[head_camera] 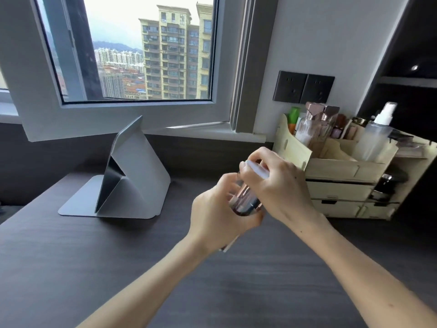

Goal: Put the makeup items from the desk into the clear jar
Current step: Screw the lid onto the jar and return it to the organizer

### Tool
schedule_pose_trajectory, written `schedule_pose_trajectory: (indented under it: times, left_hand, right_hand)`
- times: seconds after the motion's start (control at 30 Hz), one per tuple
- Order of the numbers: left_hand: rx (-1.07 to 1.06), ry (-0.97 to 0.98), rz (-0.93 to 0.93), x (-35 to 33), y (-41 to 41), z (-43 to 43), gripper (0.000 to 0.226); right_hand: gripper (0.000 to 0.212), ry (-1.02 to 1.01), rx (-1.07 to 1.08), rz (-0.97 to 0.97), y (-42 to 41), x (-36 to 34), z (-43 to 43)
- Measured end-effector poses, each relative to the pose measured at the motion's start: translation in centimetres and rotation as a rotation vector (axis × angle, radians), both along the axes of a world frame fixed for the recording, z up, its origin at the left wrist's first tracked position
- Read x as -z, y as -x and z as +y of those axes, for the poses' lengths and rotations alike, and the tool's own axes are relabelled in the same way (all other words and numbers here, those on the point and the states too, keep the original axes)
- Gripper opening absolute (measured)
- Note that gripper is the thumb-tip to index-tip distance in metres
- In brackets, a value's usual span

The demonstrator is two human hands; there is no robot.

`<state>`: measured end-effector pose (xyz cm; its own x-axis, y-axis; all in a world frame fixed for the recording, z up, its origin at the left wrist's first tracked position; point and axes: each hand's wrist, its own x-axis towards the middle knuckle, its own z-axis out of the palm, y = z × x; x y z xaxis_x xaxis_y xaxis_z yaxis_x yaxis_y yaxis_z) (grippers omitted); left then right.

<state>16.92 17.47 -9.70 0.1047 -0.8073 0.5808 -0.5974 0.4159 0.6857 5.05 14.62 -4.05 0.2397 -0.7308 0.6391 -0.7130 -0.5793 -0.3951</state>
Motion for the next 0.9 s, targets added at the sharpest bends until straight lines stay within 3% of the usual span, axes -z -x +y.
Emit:
schedule_pose_trajectory:
  times: [0.13, 0.27, 0.33, 0.5, 0.7, 0.9]
  left_hand:
    - [-0.045, 0.121, -0.067, -2.8, 3.3, -2.9, 0.066]
    - [0.222, 0.164, -0.149, -5.8, 6.5, -5.8, 0.085]
    - [0.278, 0.112, -0.174, -7.3, 7.2, -7.5, 0.087]
    - [0.49, -0.056, -0.012, -9.1, 9.4, -11.7, 0.054]
    - [0.678, -0.289, 0.104, -9.9, 14.1, -14.5, 0.061]
    - [0.594, -0.356, 0.031, -8.8, 15.6, -16.3, 0.062]
  right_hand:
    - [0.063, 0.004, 0.066, -0.188, 3.4, -0.9, -0.4]
    - [0.051, 0.219, 0.166, -0.25, 7.5, -3.0, -1.6]
    - [0.046, 0.313, 0.242, -0.267, 9.9, -4.6, -2.6]
    - [0.049, 0.427, 0.413, -0.248, 14.8, -7.5, -6.0]
    - [0.054, 0.465, 0.48, -0.108, 17.3, -7.4, -9.9]
    - [0.061, 0.385, 0.467, -0.057, 19.2, -5.5, -12.0]
